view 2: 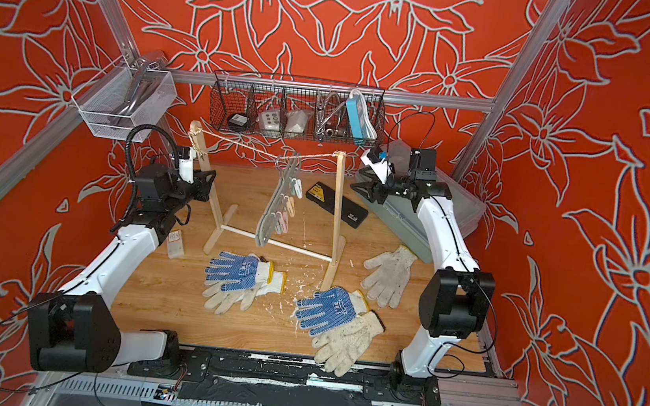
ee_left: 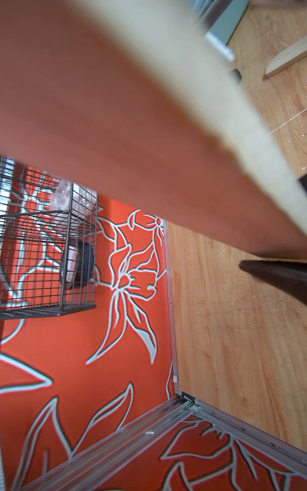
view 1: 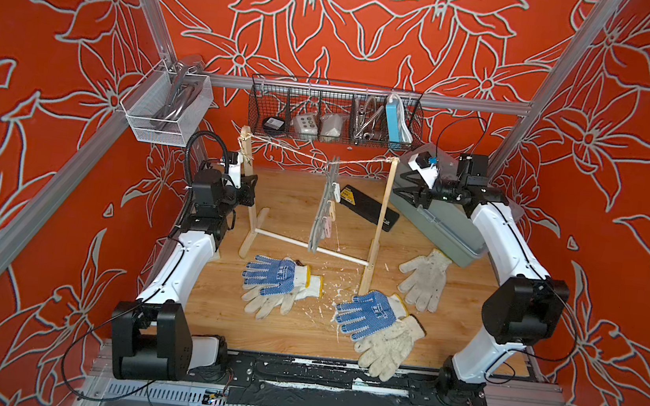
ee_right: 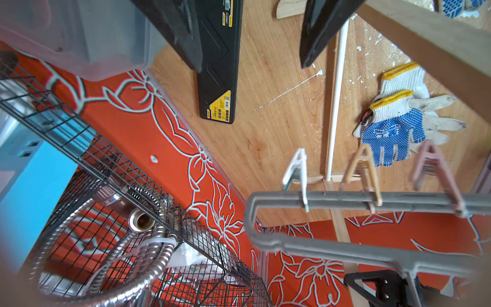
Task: Clip the gloves onto a hanger to dry
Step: Move the clothesline to the center of the board.
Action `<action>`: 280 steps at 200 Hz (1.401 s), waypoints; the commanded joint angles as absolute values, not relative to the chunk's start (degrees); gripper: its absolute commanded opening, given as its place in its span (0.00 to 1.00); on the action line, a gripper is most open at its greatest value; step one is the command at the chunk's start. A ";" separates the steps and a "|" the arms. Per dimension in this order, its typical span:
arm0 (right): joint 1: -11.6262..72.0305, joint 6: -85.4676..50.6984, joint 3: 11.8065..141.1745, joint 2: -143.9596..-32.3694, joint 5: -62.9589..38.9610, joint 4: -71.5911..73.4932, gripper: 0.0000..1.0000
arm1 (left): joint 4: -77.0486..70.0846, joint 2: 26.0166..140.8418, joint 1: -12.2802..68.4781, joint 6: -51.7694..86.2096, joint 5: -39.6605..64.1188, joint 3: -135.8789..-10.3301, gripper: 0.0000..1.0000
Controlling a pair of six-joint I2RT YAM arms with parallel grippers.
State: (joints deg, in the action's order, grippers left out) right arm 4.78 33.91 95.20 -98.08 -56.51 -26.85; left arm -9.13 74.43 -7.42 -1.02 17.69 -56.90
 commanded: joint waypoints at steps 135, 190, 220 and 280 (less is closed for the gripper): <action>9.40 15.51 62.45 -69.13 -48.73 -8.90 0.80 | -5.00 76.47 -3.94 3.56 1.65 -59.15 0.01; 13.93 18.41 65.33 -74.86 -39.09 -5.74 0.80 | -3.61 74.73 -3.50 4.63 -0.63 -58.01 0.00; 13.89 19.81 69.46 -79.28 -38.73 -4.58 0.65 | -4.58 73.11 -3.34 5.27 -2.36 -56.16 0.00; 12.23 20.17 76.40 -86.19 -45.51 -4.78 0.61 | -6.64 72.52 -3.34 9.29 -0.07 -54.93 0.07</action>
State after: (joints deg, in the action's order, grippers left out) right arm 13.28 19.35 73.21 -84.55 -42.35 -5.50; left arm -8.34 73.43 -3.27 4.49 -0.12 -56.23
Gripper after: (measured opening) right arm 0.612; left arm 0.182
